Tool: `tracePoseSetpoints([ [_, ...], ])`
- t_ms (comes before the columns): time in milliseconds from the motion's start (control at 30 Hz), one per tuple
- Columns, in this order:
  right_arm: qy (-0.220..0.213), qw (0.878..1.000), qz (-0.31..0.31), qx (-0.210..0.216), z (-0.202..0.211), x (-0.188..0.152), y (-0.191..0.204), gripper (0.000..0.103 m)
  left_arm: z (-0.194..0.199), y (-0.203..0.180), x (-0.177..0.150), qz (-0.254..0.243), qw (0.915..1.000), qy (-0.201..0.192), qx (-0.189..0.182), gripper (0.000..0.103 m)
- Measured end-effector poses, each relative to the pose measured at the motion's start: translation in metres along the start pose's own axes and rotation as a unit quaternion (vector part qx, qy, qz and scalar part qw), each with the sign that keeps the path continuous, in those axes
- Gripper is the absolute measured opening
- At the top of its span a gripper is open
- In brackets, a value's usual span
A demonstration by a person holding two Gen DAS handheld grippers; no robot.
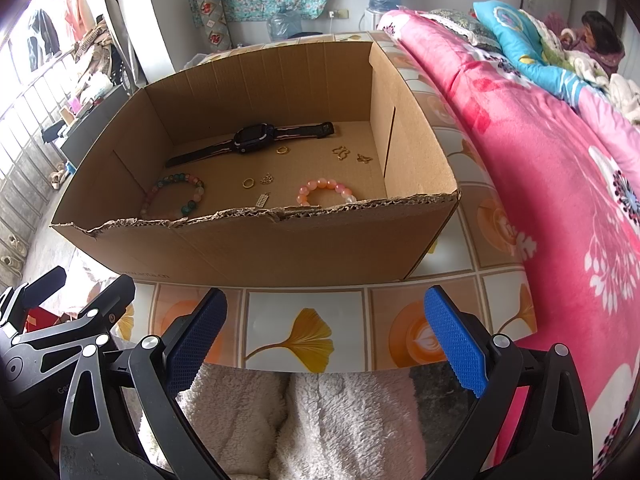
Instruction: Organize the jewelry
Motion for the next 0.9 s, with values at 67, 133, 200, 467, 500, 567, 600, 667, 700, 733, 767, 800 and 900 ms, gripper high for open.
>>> tracePoseSetpoints([
  [67, 0.0, 1.0, 0.0, 0.0, -0.0001, 0.0, -0.0002, 0.095, -0.0001, 0.0, 0.0, -0.001, 1.0, 0.0, 0.001, 0.097],
  [133, 0.0, 1.0, -0.001, 0.0, 0.0004, -0.0006, 0.0006, 0.095, -0.0001, 0.0002, -0.0001, 0.0, 1.0, 0.0, 0.0, 0.097],
  [200, 0.0, 1.0, -0.001, 0.0, 0.0004, -0.0006, 0.0007, 0.095, -0.0002, 0.0001, -0.0002, 0.0, 1.0, 0.0, 0.0, 0.097],
  [467, 0.001, 1.0, -0.003, -0.001, 0.0009, -0.0008, 0.0025, 0.095, -0.0001, 0.0001, 0.0, 0.0, 1.0, 0.0, 0.0, 0.097],
  [500, 0.0, 1.0, -0.003, -0.001, 0.0009, -0.0006, 0.0024, 0.095, -0.0002, 0.0002, -0.0002, -0.001, 1.0, 0.0, 0.001, 0.097],
  [567, 0.001, 1.0, -0.003, 0.0, 0.0009, -0.0006, 0.0026, 0.095, -0.0002, 0.0002, -0.0002, -0.001, 1.0, 0.0, 0.0, 0.097],
  [600, 0.001, 1.0, -0.002, -0.001, 0.0008, -0.0006, 0.0026, 0.095, -0.0002, 0.0001, -0.0002, -0.001, 1.0, 0.0, 0.0, 0.097],
  [667, 0.001, 1.0, -0.002, -0.001, 0.0009, -0.0006, 0.0025, 0.095, -0.0002, -0.0002, -0.0002, -0.002, 1.0, 0.0, 0.001, 0.097],
  [700, 0.001, 1.0, -0.002, 0.0, 0.0007, -0.0004, 0.0021, 0.095, 0.0001, -0.0003, -0.0001, -0.001, 1.0, 0.0, 0.001, 0.097],
  [733, 0.001, 1.0, -0.002, 0.0, 0.0007, -0.0004, 0.0023, 0.095, 0.0001, -0.0004, 0.0, -0.002, 1.0, 0.0, 0.001, 0.097],
  [767, 0.001, 1.0, -0.003, 0.0, 0.0007, -0.0006, 0.0027, 0.095, 0.0002, -0.0004, 0.0001, -0.002, 1.0, 0.0, 0.001, 0.097],
  [800, 0.001, 1.0, -0.004, 0.0, 0.0008, -0.0008, 0.0032, 0.095, 0.0001, -0.0004, -0.0001, -0.001, 1.0, 0.0, 0.001, 0.097],
  [900, 0.002, 1.0, -0.004, -0.001, 0.0005, -0.0006, 0.0034, 0.095, 0.0, -0.0005, -0.0002, -0.001, 1.0, 0.001, 0.001, 0.097],
])
Point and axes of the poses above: each gripper's, at about its wrist camera, not at the fingertips, and z roughly against the way its jaws point, y to its left, x to its top, the point moved 5 cm from there along -z, roughly the way its jaws point
